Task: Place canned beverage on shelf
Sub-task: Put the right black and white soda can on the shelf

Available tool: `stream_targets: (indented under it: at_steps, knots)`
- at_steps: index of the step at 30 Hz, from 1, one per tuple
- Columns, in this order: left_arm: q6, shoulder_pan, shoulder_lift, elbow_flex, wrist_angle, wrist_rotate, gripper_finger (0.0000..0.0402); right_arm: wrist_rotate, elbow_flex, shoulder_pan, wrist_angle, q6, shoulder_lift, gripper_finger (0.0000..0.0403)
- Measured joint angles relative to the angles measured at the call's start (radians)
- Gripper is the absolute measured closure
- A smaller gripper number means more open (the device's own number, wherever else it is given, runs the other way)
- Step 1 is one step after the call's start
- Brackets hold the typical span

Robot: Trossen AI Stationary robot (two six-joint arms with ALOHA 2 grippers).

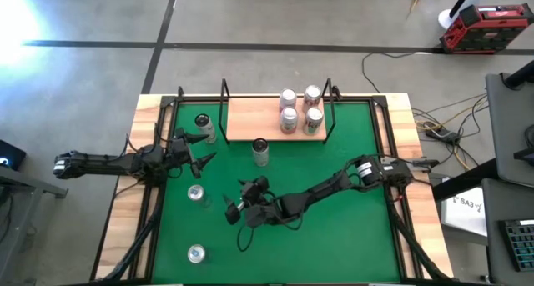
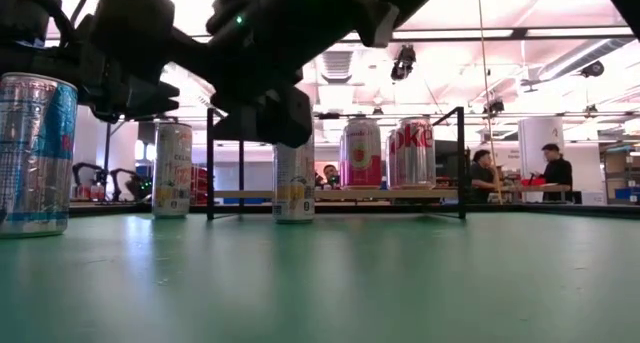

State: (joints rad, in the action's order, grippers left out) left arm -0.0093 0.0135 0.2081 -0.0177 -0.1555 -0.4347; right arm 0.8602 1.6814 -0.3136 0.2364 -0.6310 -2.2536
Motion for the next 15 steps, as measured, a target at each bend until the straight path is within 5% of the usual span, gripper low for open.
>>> stream_targets:
  at_steps: [9,15]
  knots:
    - [0.000,0.000,0.000,0.000,0.000,0.000,0.0070,0.348,0.000,-0.032,-0.063,-0.141,0.000,0.0029]
    - [0.000,0.000,0.000,0.000,0.000,0.000,0.0070,0.444,0.000,-0.052,-0.356,-0.388,0.028,0.0029]
